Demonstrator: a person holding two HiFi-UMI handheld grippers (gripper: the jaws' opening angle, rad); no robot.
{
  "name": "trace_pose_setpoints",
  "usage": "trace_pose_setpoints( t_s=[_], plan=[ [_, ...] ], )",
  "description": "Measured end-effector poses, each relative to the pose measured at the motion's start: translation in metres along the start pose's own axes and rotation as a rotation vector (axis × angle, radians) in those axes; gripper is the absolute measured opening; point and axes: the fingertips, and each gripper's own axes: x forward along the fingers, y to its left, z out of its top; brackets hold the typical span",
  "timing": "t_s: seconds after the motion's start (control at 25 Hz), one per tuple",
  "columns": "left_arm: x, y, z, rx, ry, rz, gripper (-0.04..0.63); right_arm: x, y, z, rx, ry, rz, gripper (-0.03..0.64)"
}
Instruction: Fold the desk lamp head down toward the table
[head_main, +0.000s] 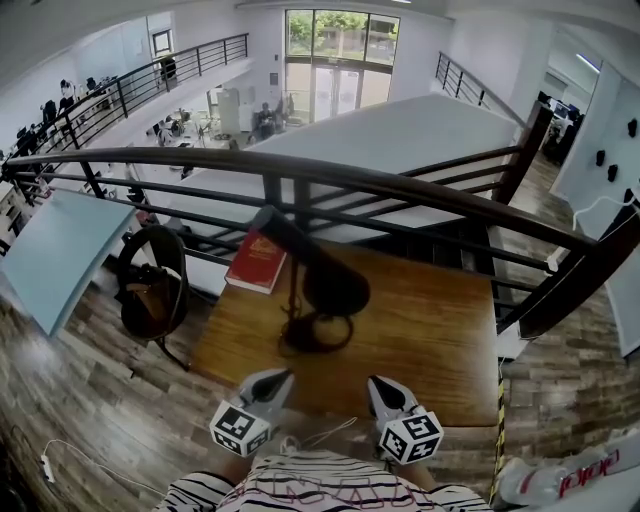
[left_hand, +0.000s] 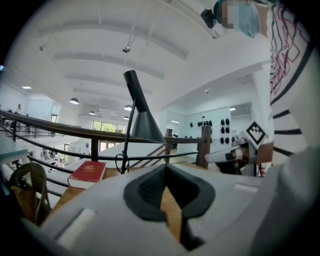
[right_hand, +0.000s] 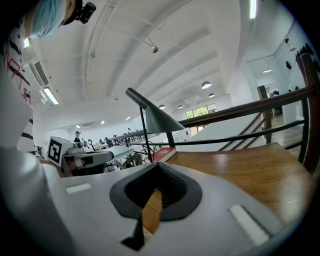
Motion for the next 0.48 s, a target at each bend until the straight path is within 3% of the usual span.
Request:
trace_pose_setpoints(
  t_s=[0.48],
  plan=[
    [-0.0039, 0.0051, -0.0072, 0.01, 0.015, -0.006, 0.002, 0.0064, 0.002, -0.0043, 0.0, 0.009, -0.018, 0.002]
  ],
)
